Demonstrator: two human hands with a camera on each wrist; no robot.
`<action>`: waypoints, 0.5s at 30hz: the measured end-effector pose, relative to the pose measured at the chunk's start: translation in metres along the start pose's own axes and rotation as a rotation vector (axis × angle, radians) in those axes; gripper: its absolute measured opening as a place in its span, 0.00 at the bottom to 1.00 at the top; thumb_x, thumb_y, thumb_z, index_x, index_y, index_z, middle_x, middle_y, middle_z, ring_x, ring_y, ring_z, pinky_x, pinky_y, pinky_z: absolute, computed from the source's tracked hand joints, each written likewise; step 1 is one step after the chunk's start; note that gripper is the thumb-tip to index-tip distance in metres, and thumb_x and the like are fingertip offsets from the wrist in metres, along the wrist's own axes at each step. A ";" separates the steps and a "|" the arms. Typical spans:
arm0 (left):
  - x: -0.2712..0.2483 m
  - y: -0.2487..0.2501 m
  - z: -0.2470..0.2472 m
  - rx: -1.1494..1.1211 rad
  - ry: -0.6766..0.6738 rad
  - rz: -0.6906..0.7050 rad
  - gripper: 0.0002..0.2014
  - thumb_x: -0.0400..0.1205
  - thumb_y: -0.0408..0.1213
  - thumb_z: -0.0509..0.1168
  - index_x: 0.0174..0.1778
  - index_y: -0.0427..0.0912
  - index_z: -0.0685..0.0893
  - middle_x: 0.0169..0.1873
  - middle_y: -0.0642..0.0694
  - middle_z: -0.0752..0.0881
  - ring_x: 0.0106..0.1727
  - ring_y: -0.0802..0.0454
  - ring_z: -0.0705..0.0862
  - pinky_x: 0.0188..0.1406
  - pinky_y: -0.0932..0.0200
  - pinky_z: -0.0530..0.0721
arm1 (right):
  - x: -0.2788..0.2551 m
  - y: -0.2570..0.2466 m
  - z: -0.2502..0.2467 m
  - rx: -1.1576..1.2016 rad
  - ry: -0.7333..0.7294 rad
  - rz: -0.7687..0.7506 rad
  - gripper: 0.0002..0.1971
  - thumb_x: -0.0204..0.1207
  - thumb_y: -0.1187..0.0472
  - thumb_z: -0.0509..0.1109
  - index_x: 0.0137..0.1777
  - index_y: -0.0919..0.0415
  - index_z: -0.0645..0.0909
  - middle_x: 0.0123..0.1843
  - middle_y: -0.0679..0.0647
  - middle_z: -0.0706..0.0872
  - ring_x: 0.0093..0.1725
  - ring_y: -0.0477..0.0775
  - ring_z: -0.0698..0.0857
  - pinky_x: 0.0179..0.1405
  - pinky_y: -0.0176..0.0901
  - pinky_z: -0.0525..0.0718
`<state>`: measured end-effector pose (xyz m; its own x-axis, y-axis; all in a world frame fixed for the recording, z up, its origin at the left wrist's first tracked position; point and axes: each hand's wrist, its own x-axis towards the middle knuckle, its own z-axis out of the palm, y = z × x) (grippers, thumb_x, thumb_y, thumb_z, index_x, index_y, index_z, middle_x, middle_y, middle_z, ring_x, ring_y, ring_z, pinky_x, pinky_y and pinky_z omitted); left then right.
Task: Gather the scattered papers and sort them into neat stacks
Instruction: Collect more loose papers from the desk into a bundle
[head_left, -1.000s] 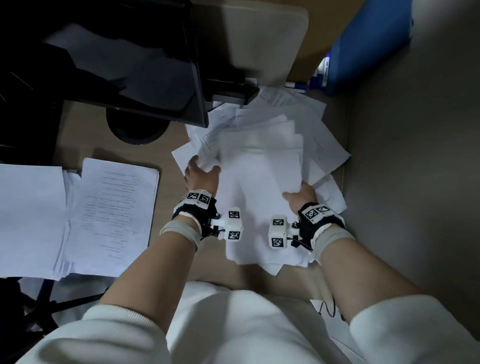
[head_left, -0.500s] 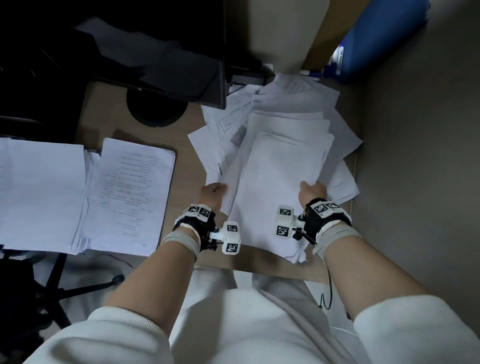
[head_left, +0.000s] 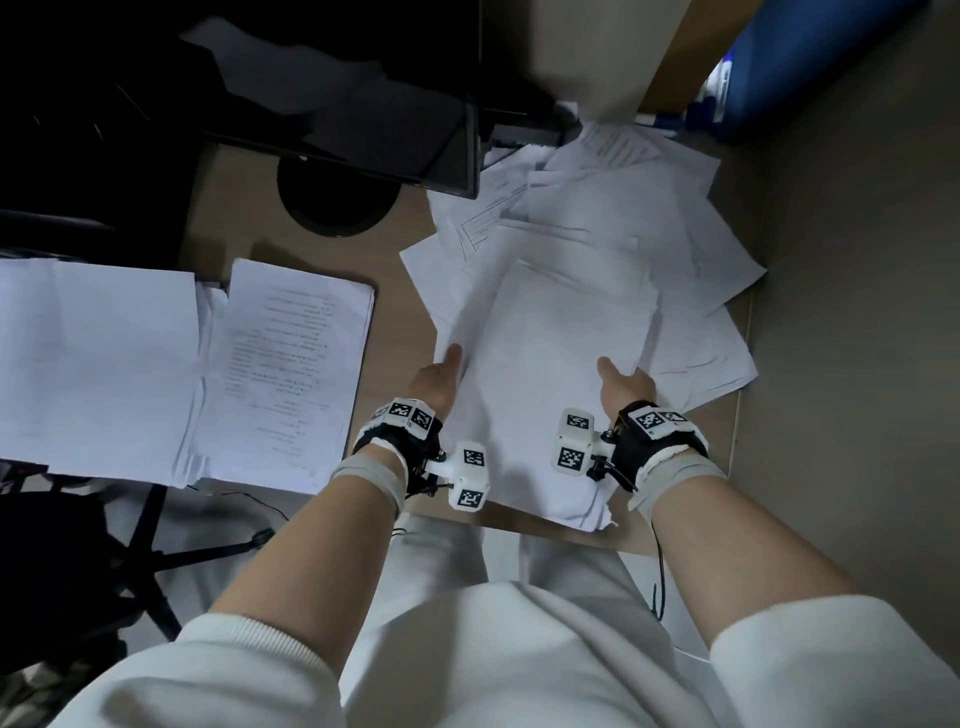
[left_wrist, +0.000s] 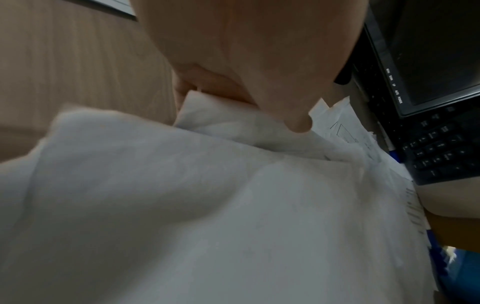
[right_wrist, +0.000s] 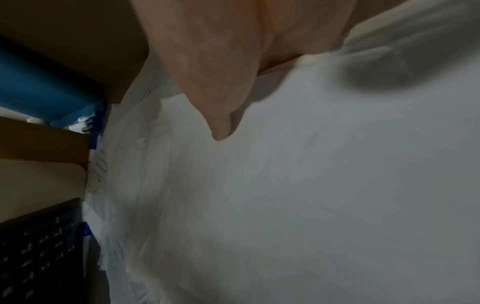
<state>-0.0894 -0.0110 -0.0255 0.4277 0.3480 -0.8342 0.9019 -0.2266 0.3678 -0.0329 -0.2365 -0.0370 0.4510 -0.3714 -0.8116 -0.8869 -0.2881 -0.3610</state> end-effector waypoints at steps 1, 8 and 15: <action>-0.002 0.000 0.000 0.008 -0.019 -0.010 0.35 0.92 0.56 0.44 0.60 0.27 0.84 0.55 0.31 0.84 0.54 0.39 0.80 0.53 0.54 0.71 | 0.000 -0.001 0.002 0.000 -0.009 -0.016 0.34 0.82 0.49 0.67 0.82 0.67 0.64 0.79 0.62 0.73 0.75 0.63 0.75 0.72 0.49 0.73; 0.005 -0.012 0.003 -0.222 -0.109 -0.133 0.26 0.90 0.49 0.59 0.75 0.31 0.78 0.69 0.31 0.83 0.72 0.33 0.81 0.72 0.45 0.78 | -0.007 -0.010 -0.003 -0.117 -0.099 -0.051 0.33 0.77 0.47 0.75 0.75 0.68 0.73 0.72 0.58 0.81 0.66 0.61 0.81 0.58 0.44 0.74; 0.005 0.000 0.004 -0.214 -0.099 0.092 0.27 0.75 0.53 0.79 0.65 0.42 0.85 0.57 0.45 0.90 0.55 0.46 0.88 0.58 0.52 0.86 | -0.011 -0.023 -0.016 -0.178 -0.100 -0.060 0.43 0.75 0.41 0.74 0.79 0.70 0.66 0.74 0.62 0.77 0.71 0.63 0.78 0.59 0.46 0.75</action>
<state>-0.0878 -0.0126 -0.0310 0.5104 0.2412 -0.8254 0.8561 -0.0523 0.5141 -0.0159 -0.2397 -0.0120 0.4825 -0.2618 -0.8359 -0.8230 -0.4621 -0.3303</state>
